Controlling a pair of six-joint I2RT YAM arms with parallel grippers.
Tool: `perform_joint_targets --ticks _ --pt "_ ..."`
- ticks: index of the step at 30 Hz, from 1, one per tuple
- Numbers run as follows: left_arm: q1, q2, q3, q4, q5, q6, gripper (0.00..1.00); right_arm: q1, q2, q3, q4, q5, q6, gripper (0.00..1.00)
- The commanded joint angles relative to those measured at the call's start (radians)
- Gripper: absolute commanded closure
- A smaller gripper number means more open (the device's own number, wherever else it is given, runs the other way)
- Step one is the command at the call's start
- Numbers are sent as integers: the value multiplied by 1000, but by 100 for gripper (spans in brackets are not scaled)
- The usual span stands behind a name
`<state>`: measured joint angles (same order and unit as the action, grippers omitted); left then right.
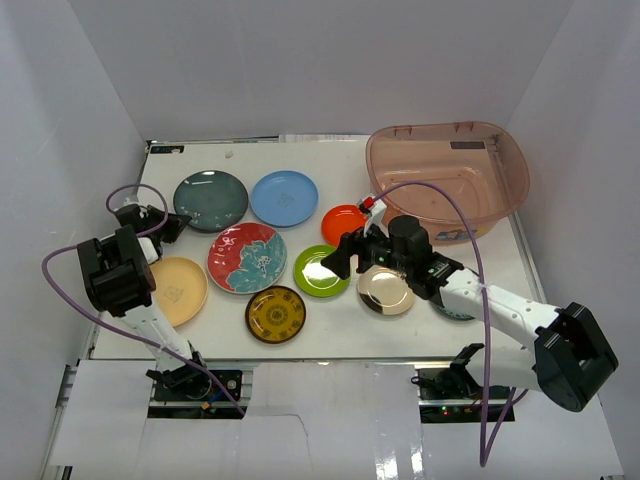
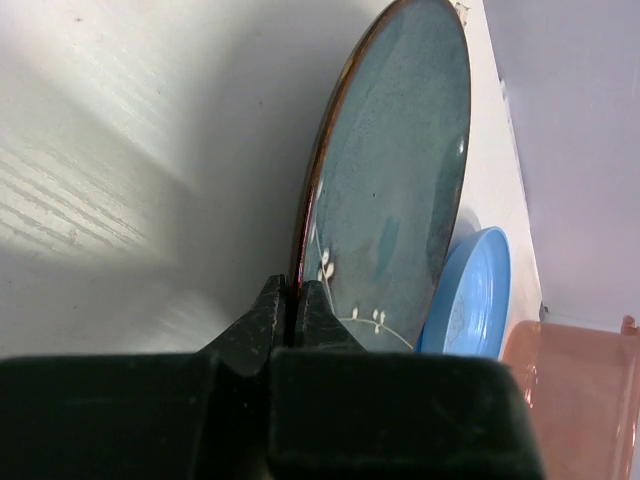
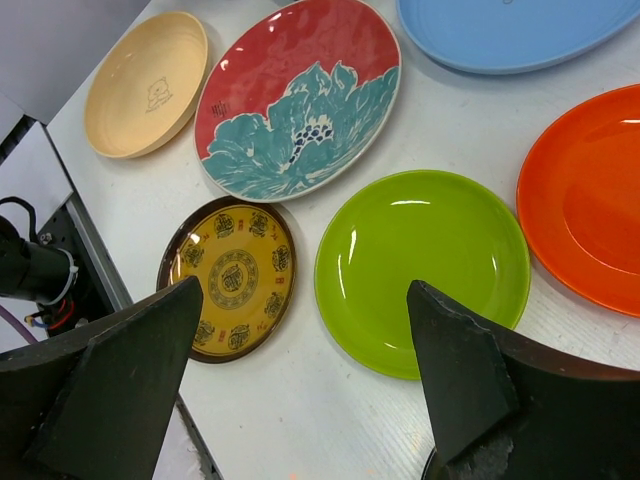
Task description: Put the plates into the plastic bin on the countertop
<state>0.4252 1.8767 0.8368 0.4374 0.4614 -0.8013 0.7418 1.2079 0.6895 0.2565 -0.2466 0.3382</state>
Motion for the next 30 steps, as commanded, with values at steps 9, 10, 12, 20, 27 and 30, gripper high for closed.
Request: perform_joint_targets --ticks 9,10,12,20,27,30 --pt "1 -307 -97 193 -10 -130 100 10 119 140 26 -72 41 4" --pt "1 -341 -108 210 -10 -148 100 8 134 178 26 -89 47 6" --pt "0 -437 -136 221 -23 -189 100 8 183 221 23 -100 59 7" --pt "-124 -703 -226 41 6 -180 100 -7 350 490 -5 -91 93 10" --pt "-238 -837 -331 46 172 -220 100 -84 441 579 -29 -92 140 10" --pt "-272 -866 -337 72 233 -237 100 -113 443 553 -28 -80 151 10"
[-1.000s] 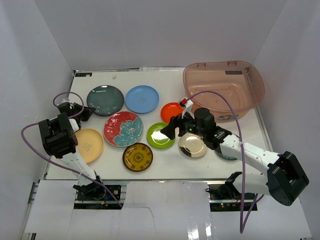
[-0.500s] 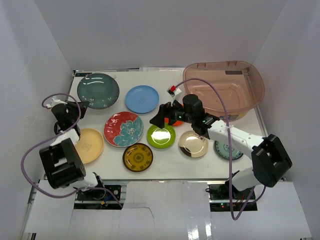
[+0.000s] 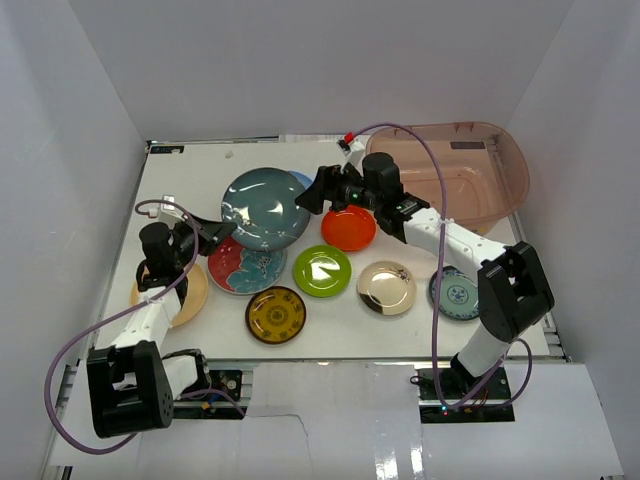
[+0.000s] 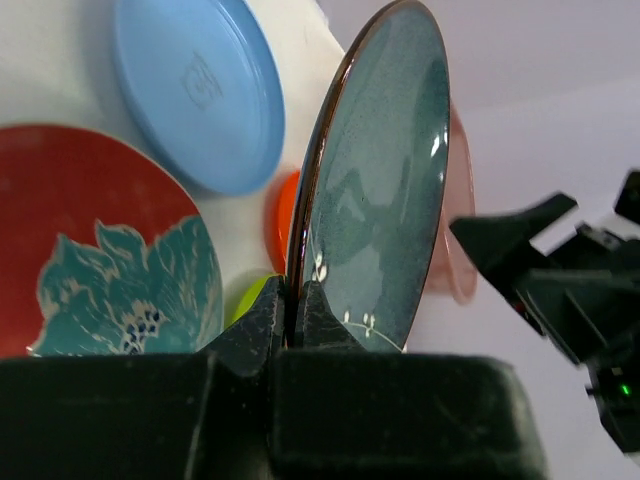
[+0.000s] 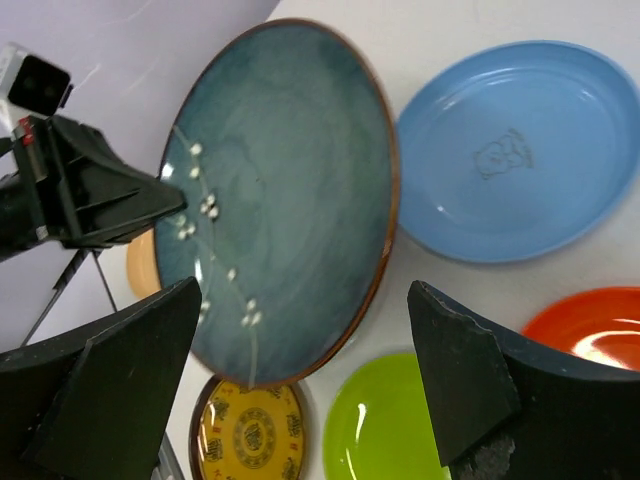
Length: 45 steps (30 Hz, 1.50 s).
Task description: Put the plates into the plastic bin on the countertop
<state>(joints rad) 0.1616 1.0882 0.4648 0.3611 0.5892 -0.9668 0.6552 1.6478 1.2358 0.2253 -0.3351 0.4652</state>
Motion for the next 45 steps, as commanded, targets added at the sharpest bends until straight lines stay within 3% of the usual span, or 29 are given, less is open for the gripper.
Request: perform_joint_targets --ticks 1,8,11,12,14,15,16,19,20,26,30,33,37,45 --pt "-25 -77 35 173 118 -85 100 -35 3 -1 8 4 27 10" --pt "-74 -54 44 240 192 -122 100 -58 -14 -55 12 10 38 1" --pt "-89 -42 44 253 215 -122 100 -77 -26 -74 58 -47 69 29" --pt "-91 -37 51 236 216 -106 100 -80 -29 -81 74 -79 97 69" --pt "-94 -33 60 219 237 -87 99 -100 -42 -94 115 -111 128 92" --pt "-96 -25 66 223 253 -82 93 -107 -46 -98 126 -142 141 92" --pt "-99 -22 69 228 286 -79 78 -126 -57 -101 141 -166 165 92" --pt "-114 -22 92 205 331 -52 49 -193 -113 -116 170 -171 210 92" --pt "-128 -27 101 182 343 -29 33 -216 -132 -122 174 -174 216 92" --pt "-319 -82 211 -137 281 247 2 -527 -255 -134 151 -212 263 92" --pt "-469 -125 278 -325 151 391 2 -727 -260 -110 43 -168 195 92" --pt "-514 -166 282 -355 77 456 2 -791 -241 -107 -30 -98 132 92" --pt "-517 -209 261 -396 17 487 2 -815 -189 -88 -78 47 69 92" --pt "-525 -229 287 -468 -66 539 2 -804 58 106 -268 114 -46 92"
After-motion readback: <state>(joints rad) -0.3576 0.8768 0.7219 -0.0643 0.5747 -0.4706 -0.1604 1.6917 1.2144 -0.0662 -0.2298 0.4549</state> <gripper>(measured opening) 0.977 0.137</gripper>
